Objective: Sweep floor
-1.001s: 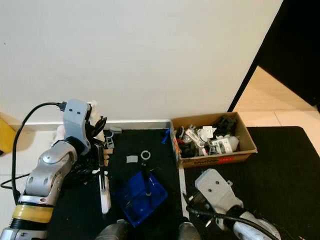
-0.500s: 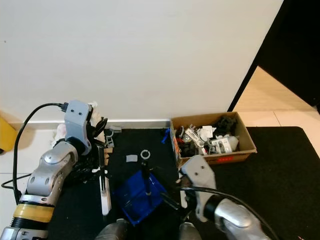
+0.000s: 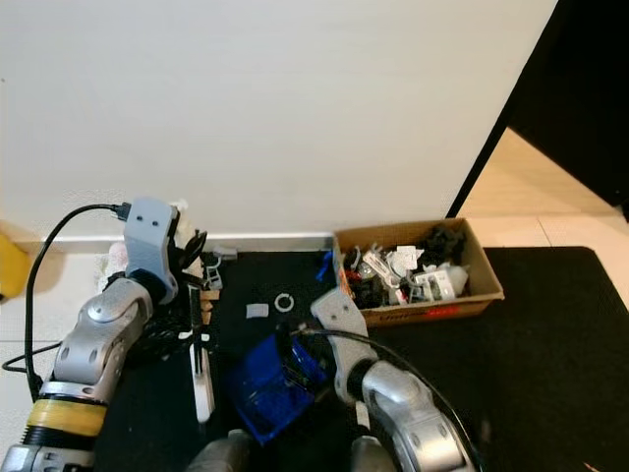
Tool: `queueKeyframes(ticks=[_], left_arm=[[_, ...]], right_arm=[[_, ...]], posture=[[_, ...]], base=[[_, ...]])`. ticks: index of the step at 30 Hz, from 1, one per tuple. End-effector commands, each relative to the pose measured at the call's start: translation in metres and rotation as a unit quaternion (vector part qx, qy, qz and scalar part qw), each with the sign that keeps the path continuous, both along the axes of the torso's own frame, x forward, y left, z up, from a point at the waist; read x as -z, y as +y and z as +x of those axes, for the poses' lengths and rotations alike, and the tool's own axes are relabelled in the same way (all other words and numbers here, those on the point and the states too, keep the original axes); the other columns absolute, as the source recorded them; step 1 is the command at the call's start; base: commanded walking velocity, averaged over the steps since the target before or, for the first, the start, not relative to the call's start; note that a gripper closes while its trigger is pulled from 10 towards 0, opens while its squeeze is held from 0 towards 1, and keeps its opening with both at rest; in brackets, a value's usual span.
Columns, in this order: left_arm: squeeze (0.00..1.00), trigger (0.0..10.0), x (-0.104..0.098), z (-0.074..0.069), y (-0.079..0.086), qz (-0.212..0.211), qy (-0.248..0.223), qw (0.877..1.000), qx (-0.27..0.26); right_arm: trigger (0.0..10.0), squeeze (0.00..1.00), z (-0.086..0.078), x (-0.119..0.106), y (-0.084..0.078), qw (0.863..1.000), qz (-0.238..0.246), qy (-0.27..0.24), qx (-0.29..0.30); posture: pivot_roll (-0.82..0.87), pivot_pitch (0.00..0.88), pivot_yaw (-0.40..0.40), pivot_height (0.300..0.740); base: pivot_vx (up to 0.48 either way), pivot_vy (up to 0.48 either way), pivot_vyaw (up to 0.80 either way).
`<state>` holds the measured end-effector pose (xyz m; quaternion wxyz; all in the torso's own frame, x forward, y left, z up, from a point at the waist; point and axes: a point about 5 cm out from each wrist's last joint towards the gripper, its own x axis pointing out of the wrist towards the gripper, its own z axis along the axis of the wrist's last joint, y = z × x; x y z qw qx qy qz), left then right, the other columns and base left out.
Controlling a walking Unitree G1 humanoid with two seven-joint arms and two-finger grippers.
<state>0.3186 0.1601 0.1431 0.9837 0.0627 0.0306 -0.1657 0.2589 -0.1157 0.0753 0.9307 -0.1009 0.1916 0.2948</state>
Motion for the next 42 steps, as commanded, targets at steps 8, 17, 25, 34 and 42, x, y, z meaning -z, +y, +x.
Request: queueKeyframes(ticks=[8, 17, 25, 34, 42], left_arm=[[0.0, 10.0, 0.001, 0.002, 0.002, 0.014, -0.008, 1.0, -0.009], [0.0, 10.0, 0.003, 0.002, 0.002, 0.016, -0.008, 1.0, -0.011], [0.0, 10.0, 0.004, 0.002, 0.002, 0.016, -0.007, 1.0, -0.012], [0.0, 10.0, 0.006, 0.002, 0.0, 0.015, -0.007, 1.0, -0.01], [0.0, 10.0, 0.008, 0.003, 0.0, 0.017, -0.004, 1.0, -0.006]], right_arm=[[10.0, 0.0, 0.009, 0.007, 0.021, 0.999, 0.034, -0.006, 0.027], [10.0, 0.0, 0.011, 0.013, 0.045, 0.994, 0.106, 0.03, 0.023], [5.3, 0.0, 0.025, 0.015, 0.022, 0.993, -0.009, -0.028, 0.111], [1.7, 0.0, 0.026, 0.011, 0.013, 0.982, -0.018, -0.053, 0.181], [0.0, 0.0, 0.024, 0.013, 0.005, 0.976, -0.019, -0.053, 0.209]], posture=[[0.12, 0.166, 0.051, 0.74], [0.13, 0.166, 0.05, 0.74], [0.13, 0.163, 0.042, 0.74], [0.12, 0.156, 0.037, 0.74], [0.11, 0.15, 0.037, 0.74]], base=[[0.0, 0.0, 0.0], [0.0, 0.0, 0.0], [0.0, 0.0, 0.0], [0.0, 0.0, 0.0], [0.0, 0.0, 0.0]])
